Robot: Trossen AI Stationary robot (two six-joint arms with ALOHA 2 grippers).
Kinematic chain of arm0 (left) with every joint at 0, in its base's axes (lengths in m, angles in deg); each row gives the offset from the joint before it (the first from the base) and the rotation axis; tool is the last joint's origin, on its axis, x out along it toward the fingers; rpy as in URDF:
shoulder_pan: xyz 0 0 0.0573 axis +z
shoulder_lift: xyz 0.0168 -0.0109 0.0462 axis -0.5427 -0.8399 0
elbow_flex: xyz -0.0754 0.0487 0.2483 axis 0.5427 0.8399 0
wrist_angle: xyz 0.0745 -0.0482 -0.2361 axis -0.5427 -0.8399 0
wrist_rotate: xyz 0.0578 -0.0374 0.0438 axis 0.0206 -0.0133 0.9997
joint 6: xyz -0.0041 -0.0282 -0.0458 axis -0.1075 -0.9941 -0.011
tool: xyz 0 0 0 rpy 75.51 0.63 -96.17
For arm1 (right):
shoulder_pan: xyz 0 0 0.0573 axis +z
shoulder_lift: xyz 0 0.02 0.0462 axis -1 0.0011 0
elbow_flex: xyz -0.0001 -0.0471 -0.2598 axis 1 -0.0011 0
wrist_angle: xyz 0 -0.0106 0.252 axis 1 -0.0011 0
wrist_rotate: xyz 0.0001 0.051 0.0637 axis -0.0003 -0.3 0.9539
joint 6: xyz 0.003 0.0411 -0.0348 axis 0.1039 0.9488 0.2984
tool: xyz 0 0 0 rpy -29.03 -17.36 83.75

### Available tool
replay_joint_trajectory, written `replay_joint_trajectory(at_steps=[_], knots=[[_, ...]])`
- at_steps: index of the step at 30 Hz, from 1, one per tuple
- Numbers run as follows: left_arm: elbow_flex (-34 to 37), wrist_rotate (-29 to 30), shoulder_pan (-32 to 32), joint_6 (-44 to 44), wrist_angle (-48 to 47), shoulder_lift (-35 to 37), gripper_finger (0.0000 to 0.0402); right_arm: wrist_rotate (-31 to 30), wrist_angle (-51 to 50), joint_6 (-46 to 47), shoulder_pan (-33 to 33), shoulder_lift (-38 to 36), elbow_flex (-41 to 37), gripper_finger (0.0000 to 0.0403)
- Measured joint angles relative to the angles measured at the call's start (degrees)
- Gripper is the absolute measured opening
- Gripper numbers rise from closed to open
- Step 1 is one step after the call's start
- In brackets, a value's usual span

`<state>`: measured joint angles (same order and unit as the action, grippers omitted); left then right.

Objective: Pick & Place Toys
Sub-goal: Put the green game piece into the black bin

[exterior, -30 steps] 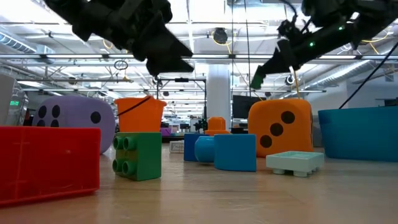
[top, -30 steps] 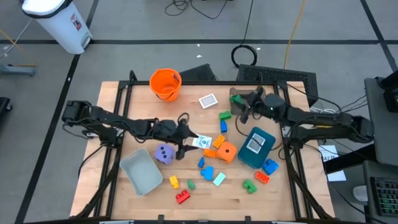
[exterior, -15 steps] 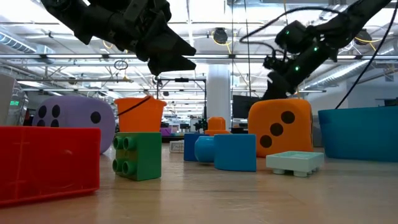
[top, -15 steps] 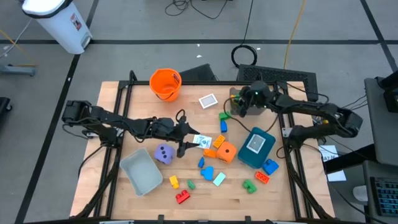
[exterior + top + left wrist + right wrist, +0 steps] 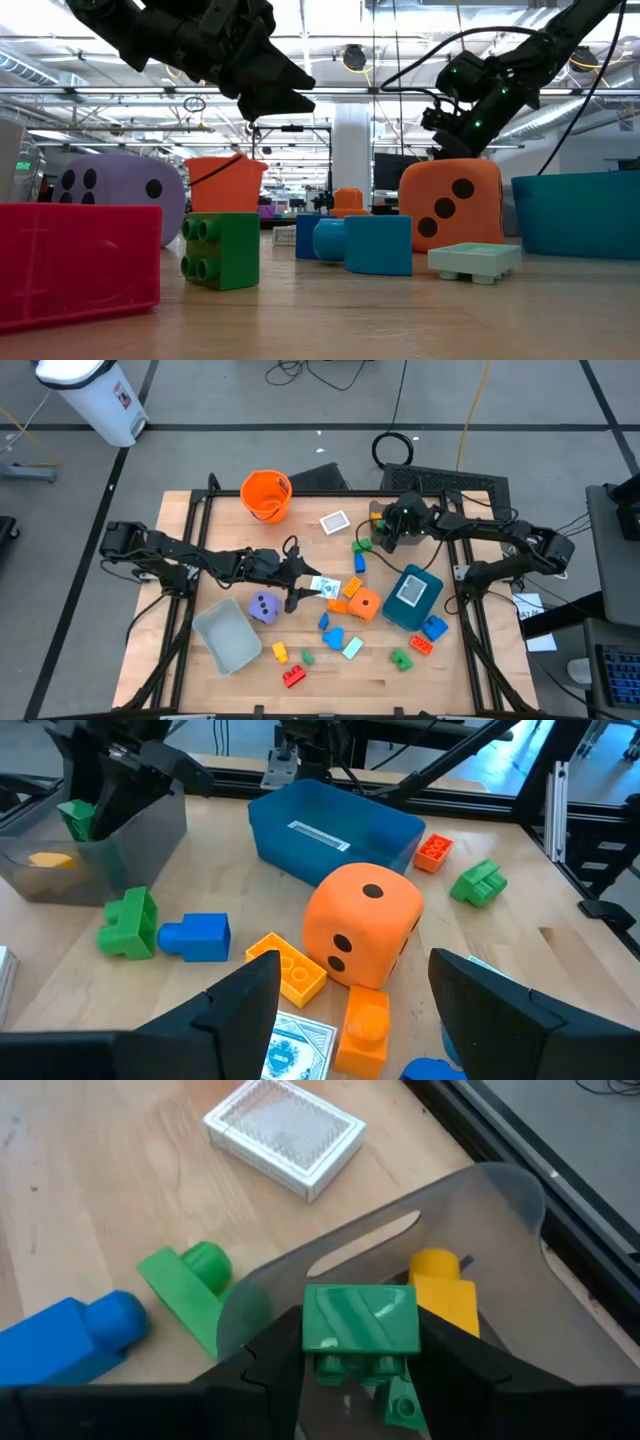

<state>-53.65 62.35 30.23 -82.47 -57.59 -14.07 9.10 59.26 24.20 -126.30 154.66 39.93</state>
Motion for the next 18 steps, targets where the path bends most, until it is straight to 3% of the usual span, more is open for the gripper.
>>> replay_joint_trajectory(at_steps=[11,18], knots=[[0.00,0.00,0.00,-1.88,0.09,0.00,0.0264,-0.11,0.43,-0.49,-0.08,-0.02,0.00,0.0155],[0.00,0.00,0.00,-1.47,0.09,0.00,0.0264,-2.09,0.55,-2.10,-0.22,-0.34,0.00,0.0187]])
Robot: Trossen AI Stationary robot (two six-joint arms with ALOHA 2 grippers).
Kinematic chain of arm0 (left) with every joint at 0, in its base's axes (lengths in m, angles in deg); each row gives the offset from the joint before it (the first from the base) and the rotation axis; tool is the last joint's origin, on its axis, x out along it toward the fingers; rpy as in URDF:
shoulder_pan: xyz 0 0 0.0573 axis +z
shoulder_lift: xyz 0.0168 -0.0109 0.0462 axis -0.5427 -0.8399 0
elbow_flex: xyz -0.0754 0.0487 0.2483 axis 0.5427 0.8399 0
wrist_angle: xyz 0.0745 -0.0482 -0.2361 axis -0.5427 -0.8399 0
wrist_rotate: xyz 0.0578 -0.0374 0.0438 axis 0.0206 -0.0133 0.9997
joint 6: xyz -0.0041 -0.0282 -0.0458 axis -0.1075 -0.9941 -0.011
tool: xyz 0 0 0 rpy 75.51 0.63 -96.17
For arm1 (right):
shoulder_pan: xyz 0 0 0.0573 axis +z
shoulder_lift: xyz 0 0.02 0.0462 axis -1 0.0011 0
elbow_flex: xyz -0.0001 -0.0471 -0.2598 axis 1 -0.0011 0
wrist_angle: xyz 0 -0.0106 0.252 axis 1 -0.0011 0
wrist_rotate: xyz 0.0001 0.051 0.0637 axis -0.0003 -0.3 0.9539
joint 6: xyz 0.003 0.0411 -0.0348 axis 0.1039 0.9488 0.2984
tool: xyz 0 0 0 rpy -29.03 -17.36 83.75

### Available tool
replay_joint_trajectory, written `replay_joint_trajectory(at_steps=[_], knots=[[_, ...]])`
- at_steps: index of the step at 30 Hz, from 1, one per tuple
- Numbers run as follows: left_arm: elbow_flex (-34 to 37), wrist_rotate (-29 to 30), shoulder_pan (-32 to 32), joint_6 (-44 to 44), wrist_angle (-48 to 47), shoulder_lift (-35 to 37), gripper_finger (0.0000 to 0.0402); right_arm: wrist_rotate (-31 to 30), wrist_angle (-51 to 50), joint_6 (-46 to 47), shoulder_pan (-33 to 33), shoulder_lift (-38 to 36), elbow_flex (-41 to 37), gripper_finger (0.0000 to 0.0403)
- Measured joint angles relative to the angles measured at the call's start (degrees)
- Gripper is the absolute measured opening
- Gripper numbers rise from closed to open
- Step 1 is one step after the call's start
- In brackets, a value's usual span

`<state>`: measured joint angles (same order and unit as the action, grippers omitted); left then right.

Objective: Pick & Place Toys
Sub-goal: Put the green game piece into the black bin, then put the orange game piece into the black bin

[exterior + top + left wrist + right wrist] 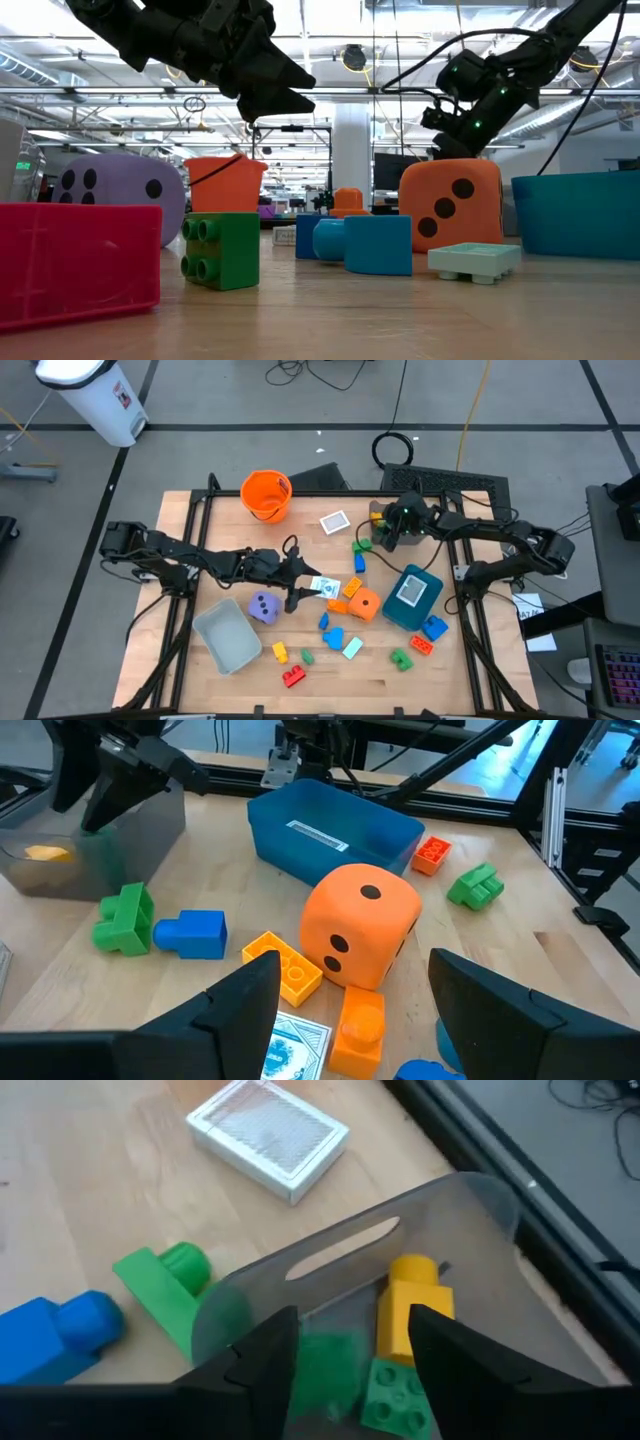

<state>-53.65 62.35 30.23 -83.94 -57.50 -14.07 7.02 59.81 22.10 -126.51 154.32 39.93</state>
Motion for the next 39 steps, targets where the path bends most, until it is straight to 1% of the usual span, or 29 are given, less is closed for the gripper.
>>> replay_joint_trajectory(at_steps=[2,8,12,14,16,19,20,23,28,29,31,35,37,39], knots=[[0.00,0.00,0.00,0.12,0.00,0.00,0.0264,-1.13,0.18,-0.76,0.02,-0.75,0.00,0.0198],[-0.04,0.00,0.00,1.82,-0.06,0.00,0.0264,-1.07,0.28,-1.35,0.19,-6.49,-0.02,0.0217],[-0.11,-0.02,0.00,3.12,-0.10,0.00,0.0264,-0.83,0.58,1.84,1.60,-11.21,-0.02,0.0218],[-0.11,-0.03,-0.02,3.62,-0.41,0.05,0.0264,0.56,1.56,4.02,2.93,-13.03,0.00,0.0216],[-0.11,-0.50,-0.11,4.05,-2.28,1.02,0.0264,4.21,2.38,5.06,4.63,-14.40,-0.02,0.0214],[-0.16,-0.55,-0.23,4.37,-5.91,3.53,0.0264,10.25,5.73,5.13,8.68,-15.03,-0.47,0.0211],[-0.15,-0.51,-0.33,4.36,-7.62,4.65,0.0264,11.26,7.29,5.08,10.41,-15.04,-0.82,0.0210],[-0.17,0.27,-1.00,4.52,-13.17,8.62,0.0264,10.77,11.94,4.30,16.06,-14.77,-1.97,0.0210],[-0.17,5.15,-3.83,3.25,-21.64,14.19,0.0264,10.65,18.60,1.87,25.17,-12.15,-3.26,0.0210],[-0.17,5.96,-4.70,2.77,-22.31,14.83,0.0264,10.23,20.09,1.86,26.90,-11.55,-3.62,0.0210],[-0.17,7.25,-6.55,2.39,-22.75,15.39,0.0264,7.30,22.51,1.47,30.73,-9.62,-4.09,0.0210],[-0.15,9.17,-9.82,2.32,-21.26,15.34,0.0264,-2.58,26.49,0.16,37.93,-4.86,-4.08,0.0210],[-0.15,10.09,-10.83,2.22,-20.66,14.95,0.0264,-6.52,28.41,1.22,40.69,-2.16,-3.98,0.0210],[-0.16,10.68,-11.38,2.01,-20.76,14.61,0.0264,-8.90,29.42,4.00,42.75,0.49,-3.57,0.0210]])
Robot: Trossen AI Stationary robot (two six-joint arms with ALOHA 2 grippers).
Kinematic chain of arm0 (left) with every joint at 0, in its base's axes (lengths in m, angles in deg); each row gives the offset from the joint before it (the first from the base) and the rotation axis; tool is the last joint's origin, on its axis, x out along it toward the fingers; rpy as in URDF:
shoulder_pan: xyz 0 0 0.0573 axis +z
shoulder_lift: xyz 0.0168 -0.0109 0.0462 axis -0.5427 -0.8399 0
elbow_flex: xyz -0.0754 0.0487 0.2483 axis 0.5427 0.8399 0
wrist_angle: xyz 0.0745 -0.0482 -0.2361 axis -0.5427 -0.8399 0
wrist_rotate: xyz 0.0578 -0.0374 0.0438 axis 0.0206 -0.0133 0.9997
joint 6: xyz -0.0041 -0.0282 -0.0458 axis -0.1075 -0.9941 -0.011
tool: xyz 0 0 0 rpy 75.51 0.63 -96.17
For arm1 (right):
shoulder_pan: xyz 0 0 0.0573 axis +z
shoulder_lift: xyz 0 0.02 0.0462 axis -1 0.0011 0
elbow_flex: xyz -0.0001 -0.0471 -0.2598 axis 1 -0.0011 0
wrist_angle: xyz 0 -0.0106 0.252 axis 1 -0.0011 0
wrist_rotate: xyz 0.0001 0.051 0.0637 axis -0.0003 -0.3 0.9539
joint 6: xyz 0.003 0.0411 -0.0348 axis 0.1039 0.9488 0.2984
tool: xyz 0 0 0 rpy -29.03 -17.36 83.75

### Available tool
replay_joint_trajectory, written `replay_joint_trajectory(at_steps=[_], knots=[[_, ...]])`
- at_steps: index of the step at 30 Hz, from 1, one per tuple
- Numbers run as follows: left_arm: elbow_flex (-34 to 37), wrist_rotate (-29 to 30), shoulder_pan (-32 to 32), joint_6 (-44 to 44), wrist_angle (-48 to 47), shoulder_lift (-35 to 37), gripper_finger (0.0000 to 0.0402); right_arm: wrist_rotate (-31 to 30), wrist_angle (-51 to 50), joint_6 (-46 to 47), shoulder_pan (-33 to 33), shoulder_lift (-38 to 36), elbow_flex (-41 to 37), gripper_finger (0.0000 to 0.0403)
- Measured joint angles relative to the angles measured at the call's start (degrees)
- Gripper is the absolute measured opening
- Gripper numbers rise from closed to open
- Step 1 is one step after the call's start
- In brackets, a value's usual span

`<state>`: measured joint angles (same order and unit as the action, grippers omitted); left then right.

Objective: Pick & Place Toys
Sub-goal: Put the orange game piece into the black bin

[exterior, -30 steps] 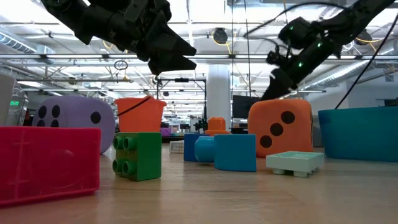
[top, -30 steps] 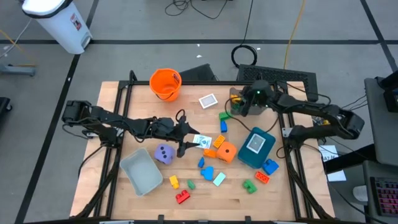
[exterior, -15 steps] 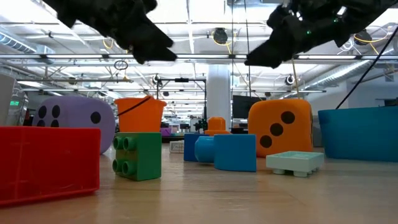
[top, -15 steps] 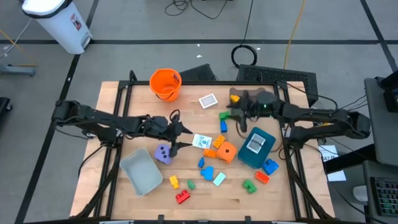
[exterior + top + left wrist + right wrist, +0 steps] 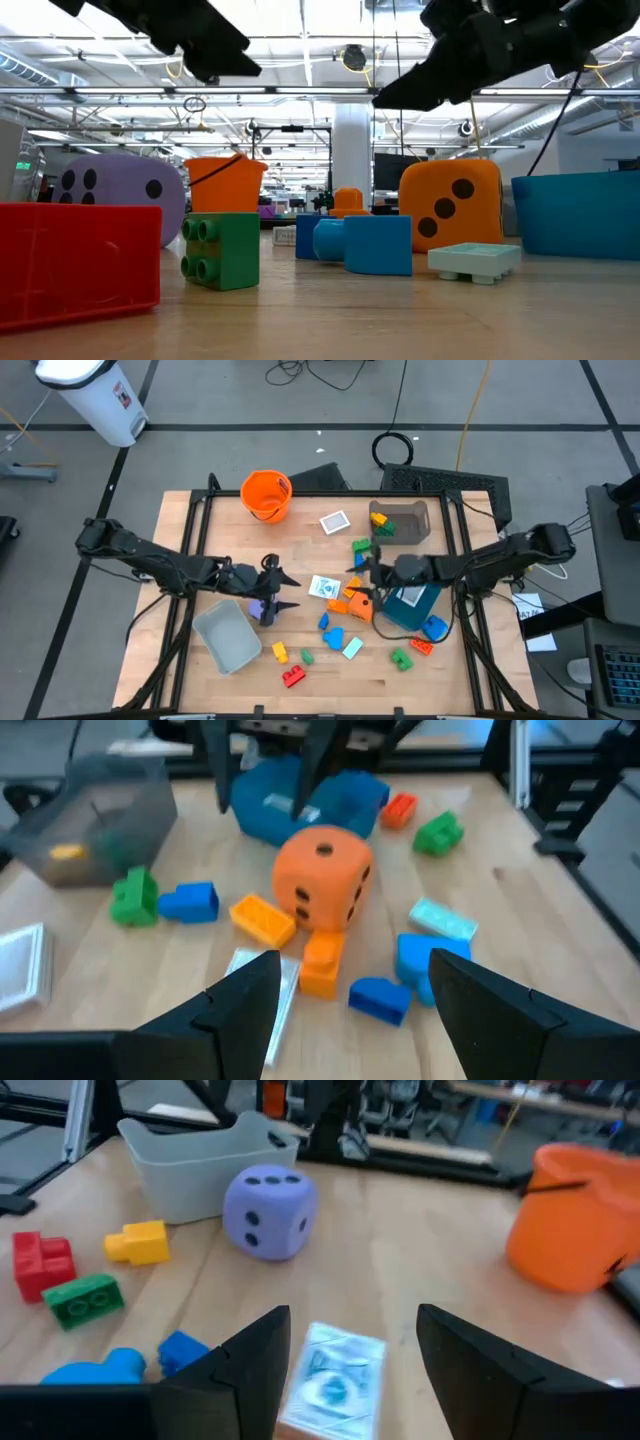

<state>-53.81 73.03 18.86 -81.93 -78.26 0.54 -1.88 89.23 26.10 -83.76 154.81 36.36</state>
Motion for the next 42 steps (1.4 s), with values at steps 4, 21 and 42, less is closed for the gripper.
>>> replay_joint_trajectory(at_steps=[4,21,42], knots=[[0.01,1.29,-0.31,-0.53,0.22,0.15,0.0264,0.17,-2.21,2.98,2.12,4.92,3.76,0.0210],[0.01,2.35,0.91,0.17,-0.95,0.08,0.0264,8.10,-33.55,6.60,1.29,22.81,27.91,0.0210],[0.01,2.51,0.93,0.15,-1.70,0.08,0.0264,9.50,-35.17,9.21,1.27,24.53,27.90,0.0210]])
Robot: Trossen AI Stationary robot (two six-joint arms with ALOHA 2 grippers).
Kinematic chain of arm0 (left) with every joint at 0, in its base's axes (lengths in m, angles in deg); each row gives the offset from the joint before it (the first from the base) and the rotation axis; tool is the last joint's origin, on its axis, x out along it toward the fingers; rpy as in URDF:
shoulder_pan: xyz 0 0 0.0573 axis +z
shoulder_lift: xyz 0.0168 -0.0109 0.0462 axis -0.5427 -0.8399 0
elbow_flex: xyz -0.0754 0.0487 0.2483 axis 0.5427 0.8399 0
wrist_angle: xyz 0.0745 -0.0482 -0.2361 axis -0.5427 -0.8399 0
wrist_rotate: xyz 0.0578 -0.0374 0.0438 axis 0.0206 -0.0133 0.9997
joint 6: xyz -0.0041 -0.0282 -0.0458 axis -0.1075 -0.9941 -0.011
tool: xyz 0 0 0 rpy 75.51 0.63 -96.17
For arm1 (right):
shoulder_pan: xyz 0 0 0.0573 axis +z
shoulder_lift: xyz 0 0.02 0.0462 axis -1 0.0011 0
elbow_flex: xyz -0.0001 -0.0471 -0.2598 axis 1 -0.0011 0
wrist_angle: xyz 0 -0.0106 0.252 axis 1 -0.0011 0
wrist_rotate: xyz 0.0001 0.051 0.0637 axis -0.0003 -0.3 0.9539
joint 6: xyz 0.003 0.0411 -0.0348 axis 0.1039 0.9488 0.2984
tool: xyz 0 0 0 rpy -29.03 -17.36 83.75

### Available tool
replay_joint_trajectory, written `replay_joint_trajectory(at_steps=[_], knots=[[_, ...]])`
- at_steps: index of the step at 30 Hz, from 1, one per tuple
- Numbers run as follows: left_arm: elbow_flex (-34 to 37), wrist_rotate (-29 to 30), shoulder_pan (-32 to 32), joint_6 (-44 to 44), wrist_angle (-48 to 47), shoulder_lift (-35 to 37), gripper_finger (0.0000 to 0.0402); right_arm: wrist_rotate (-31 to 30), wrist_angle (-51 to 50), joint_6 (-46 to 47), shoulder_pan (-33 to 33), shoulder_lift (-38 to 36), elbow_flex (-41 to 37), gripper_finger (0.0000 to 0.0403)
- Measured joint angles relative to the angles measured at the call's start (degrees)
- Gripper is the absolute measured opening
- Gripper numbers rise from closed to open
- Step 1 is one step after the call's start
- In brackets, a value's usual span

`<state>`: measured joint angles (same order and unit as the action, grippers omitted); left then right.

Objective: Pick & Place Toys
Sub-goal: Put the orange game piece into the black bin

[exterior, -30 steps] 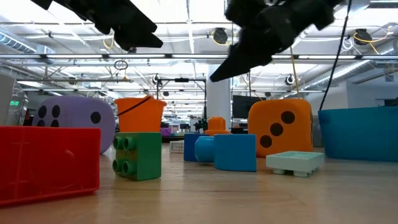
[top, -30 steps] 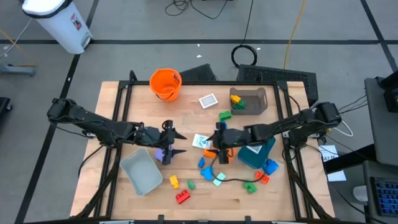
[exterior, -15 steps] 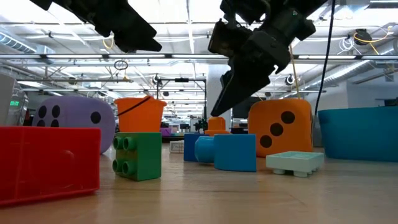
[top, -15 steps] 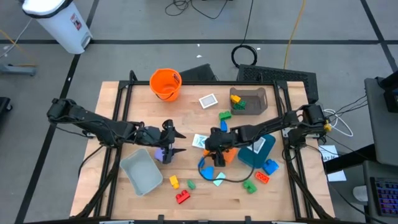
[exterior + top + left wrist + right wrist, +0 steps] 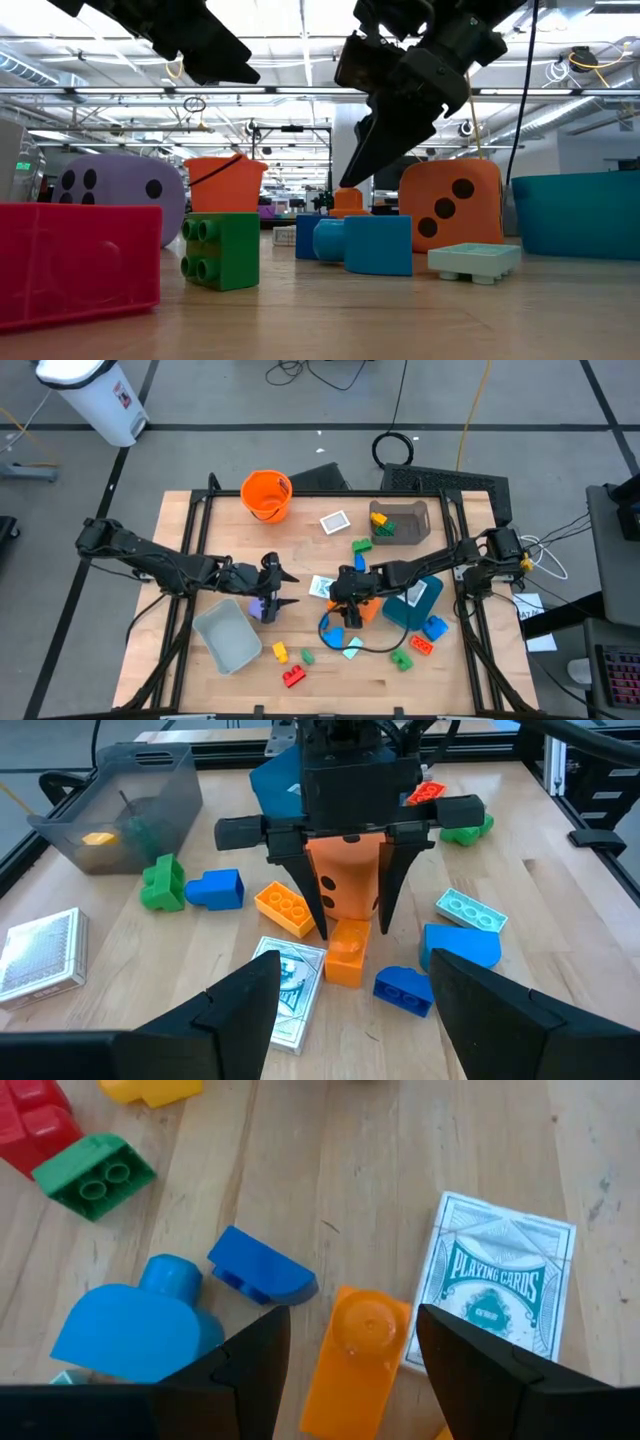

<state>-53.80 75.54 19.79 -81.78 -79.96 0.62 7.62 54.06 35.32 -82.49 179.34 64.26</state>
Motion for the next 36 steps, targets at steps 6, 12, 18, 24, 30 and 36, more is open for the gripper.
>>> replay_joint_trajectory(at_steps=[6,12,18,24,30,36], knots=[[0.00,1.37,0.04,0.02,0.01,0.00,0.0264,0.07,2.48,-0.58,-0.26,1.17,-0.01,0.0210],[0.00,1.39,0.24,0.04,0.02,0.00,0.0264,0.01,2.40,-0.98,-0.42,1.27,0.04,0.0210],[0.00,1.39,0.31,0.07,-0.10,0.00,0.0264,0.10,2.12,-0.85,-0.76,1.36,-0.03,0.0201],[0.00,1.39,0.31,0.07,-0.19,0.00,0.0264,1.49,2.16,-0.82,-0.87,1.38,-0.03,0.0168],[0.00,1.39,0.31,0.07,-0.25,0.00,0.0264,1.46,2.09,-1.39,-0.90,1.38,-0.03,0.0148],[0.00,1.39,0.31,-0.01,-0.28,0.00,0.0264,1.44,1.64,-3.26,-0.90,1.38,-0.03,0.0146]])
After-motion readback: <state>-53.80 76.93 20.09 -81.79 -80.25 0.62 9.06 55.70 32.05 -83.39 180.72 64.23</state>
